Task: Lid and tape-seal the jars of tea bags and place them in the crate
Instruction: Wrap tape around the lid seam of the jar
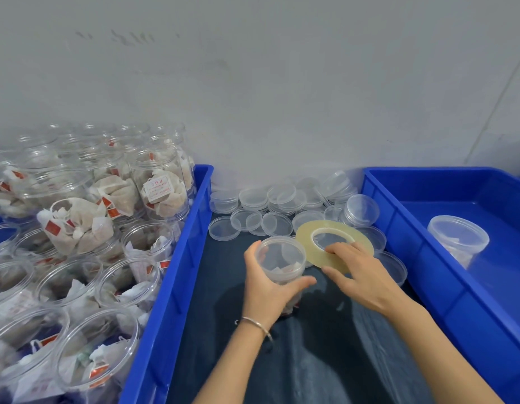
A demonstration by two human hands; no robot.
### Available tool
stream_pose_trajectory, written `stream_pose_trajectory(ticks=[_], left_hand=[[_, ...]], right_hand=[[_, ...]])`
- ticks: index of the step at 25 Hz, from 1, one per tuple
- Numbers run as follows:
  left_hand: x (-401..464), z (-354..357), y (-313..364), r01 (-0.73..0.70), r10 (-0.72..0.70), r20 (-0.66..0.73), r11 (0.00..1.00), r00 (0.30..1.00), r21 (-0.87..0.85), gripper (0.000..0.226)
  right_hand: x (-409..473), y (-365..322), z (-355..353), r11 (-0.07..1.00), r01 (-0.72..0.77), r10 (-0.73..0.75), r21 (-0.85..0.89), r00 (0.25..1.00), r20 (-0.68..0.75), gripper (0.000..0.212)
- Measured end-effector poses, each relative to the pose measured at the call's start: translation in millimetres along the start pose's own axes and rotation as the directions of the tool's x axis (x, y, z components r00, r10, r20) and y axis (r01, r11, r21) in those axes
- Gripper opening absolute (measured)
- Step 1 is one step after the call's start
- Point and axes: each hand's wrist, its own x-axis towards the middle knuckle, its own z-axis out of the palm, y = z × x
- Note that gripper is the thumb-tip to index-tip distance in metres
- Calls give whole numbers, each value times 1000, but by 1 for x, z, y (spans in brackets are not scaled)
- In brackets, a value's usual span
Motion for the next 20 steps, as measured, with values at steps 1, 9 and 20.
stream_pose_trajectory(ticks=[1,9,20], left_hand=[[0,6,1,-9,10,-82,1000,997,11,94],[12,-12,-2,-71,68,69,997,995,35,78],[13,-26,4,-41,29,280,998,960,37,87]], right_hand=[[-1,1,-1,1000,10,-10,-3,1000,-10,32],[1,9,-15,957,-18,-23,-291,990,-136,40],[9,-1,-5,980,-82,85,-181,996,9,28]])
